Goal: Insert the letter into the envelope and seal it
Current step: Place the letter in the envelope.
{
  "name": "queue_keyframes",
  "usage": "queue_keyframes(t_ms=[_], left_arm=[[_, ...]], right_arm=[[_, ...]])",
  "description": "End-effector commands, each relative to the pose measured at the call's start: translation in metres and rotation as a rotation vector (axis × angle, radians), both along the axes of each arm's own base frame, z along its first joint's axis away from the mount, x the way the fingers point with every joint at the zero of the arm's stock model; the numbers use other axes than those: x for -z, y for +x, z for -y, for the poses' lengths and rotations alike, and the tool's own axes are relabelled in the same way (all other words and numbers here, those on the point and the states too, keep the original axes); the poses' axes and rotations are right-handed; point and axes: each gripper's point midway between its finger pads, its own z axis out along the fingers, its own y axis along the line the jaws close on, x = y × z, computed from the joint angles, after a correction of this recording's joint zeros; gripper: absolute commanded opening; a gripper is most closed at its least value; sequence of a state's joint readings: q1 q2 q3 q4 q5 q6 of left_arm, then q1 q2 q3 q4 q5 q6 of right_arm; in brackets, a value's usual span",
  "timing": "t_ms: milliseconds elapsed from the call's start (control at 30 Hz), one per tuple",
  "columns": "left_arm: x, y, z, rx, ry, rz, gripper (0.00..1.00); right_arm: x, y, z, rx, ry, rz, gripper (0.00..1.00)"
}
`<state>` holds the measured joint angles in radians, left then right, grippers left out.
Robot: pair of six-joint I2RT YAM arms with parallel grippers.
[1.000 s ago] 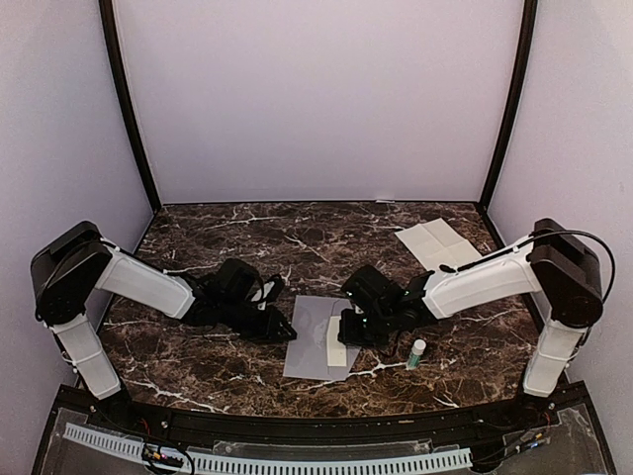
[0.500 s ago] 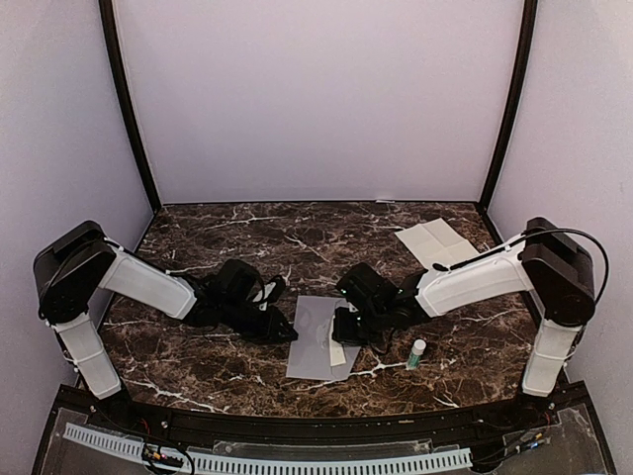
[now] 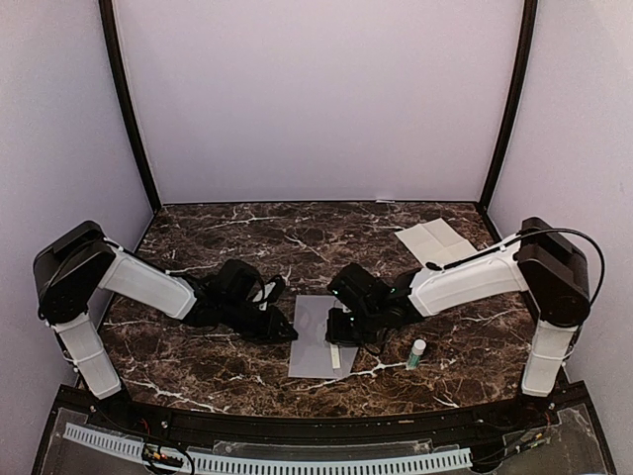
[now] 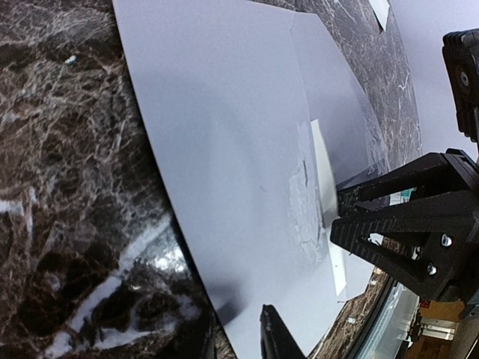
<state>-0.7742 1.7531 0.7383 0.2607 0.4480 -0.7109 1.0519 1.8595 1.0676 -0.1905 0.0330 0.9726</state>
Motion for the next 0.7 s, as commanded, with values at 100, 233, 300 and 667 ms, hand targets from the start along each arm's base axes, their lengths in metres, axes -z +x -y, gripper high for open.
queue_keyframes(t_ms=[100,233,300,667], left_arm=[[-0.016,-0.002,-0.008,-0.018,0.003,0.036,0.28],[-0.02,-0.007,-0.013,-0.026,-0.009,0.035,0.32],[-0.019,-0.014,-0.014,-0.025,-0.023,0.018,0.32],[-0.011,-0.042,-0.009,-0.003,-0.048,-0.024,0.32]], right_arm=[[-0.027,-0.005,0.018,0.025,-0.033,0.045,0.3],[-0.034,-0.017,0.019,0.022,-0.008,0.041,0.35],[-0.034,-0.024,0.016,0.019,0.006,0.034,0.35],[-0.013,-0.043,0.009,0.022,0.023,-0.014,0.33]])
